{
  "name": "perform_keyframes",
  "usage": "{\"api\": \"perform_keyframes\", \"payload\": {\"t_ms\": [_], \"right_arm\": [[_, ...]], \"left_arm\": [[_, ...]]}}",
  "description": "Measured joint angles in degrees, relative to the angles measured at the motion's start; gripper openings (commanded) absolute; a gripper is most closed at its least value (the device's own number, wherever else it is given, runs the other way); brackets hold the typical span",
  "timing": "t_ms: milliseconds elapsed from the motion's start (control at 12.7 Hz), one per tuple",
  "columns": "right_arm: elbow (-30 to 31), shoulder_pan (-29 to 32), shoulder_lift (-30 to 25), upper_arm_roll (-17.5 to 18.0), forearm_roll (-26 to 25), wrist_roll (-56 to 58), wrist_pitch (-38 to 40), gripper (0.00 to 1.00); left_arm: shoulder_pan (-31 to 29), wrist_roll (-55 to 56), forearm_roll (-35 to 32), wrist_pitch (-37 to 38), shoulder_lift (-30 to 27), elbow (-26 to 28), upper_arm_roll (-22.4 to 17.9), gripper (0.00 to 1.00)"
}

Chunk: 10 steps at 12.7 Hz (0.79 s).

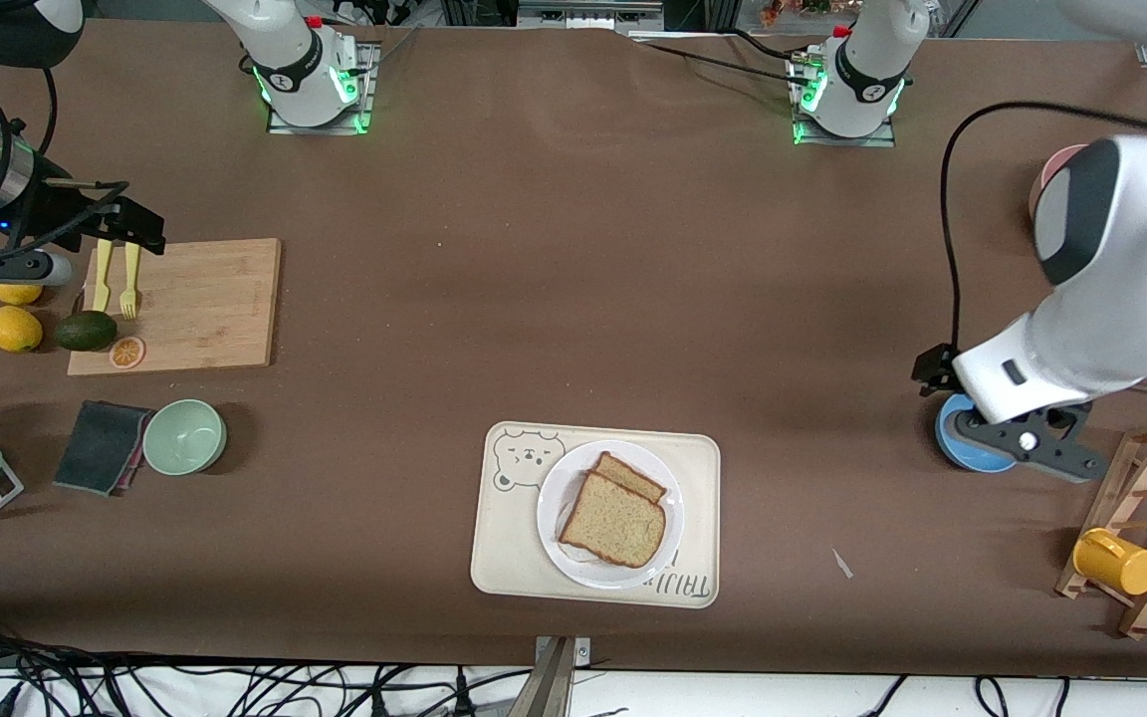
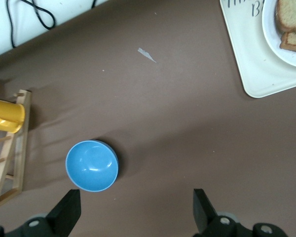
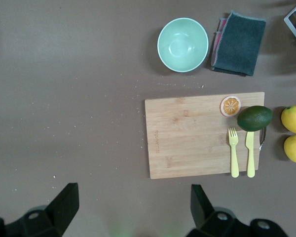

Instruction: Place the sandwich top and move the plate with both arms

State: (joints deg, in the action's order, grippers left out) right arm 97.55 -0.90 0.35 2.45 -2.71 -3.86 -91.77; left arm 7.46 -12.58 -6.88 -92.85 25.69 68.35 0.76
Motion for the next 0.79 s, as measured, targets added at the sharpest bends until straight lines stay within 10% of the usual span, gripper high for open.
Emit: {"api": "perform_keyframes", "payload": {"t_ms": [788], "right_arm": [[-0.02,0.0,0.03,-0.01,0.0,0.0,0.0,1.0]], "left_arm": [[-5.82,3.41,5.87,-3.84,-22.47,24.49,-0.72,1.0]]}}
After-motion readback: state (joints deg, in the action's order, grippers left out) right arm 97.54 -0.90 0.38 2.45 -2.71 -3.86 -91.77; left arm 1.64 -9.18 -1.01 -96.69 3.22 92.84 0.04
